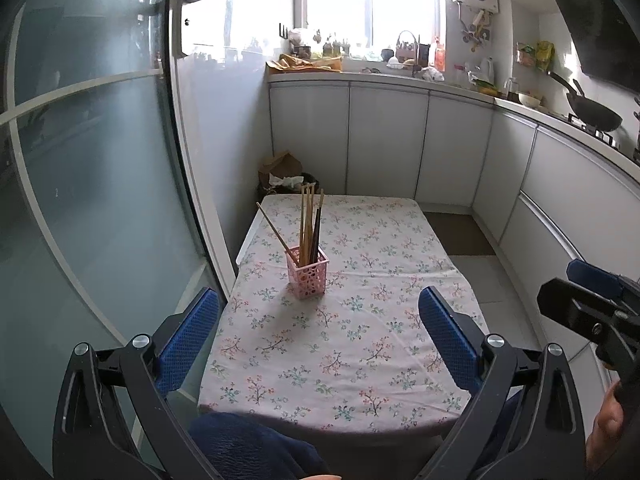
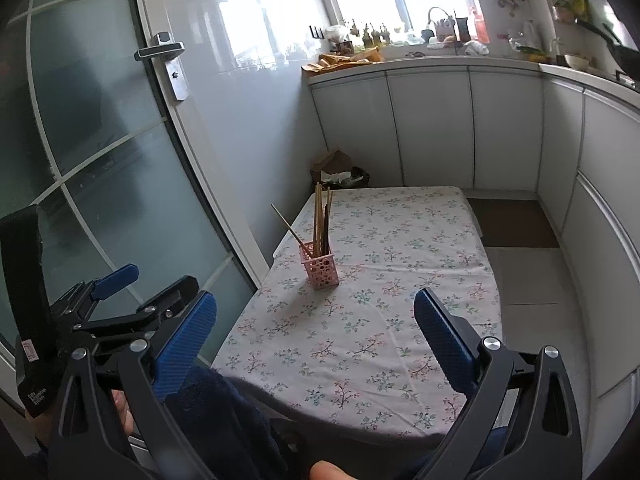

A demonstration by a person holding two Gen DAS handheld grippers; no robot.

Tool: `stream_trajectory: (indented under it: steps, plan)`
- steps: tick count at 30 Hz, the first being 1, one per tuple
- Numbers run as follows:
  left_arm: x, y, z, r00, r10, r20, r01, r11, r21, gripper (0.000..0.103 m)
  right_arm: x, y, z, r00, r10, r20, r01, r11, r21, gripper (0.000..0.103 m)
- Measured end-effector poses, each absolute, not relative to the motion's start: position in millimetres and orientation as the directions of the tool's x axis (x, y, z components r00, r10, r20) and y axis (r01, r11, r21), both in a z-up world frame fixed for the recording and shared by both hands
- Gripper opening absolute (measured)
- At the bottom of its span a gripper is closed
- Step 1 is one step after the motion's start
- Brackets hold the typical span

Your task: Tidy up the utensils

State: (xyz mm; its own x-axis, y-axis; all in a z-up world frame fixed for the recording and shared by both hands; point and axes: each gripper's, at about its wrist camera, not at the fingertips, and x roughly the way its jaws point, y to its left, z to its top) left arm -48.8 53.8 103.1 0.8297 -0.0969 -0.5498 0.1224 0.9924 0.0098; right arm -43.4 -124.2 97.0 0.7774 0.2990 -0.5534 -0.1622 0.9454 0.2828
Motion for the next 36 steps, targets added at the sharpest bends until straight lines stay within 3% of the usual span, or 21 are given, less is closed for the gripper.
stream_trajectory:
  steps: [36]
  plan:
    - [-41, 49, 95, 0.819, -0.118, -0.562, 0.155, 0.988, 0.019, 0.096, -43, -125, 95, 0.795, 0.252, -0.552, -0.134, 0.96, 0.245, 0.096]
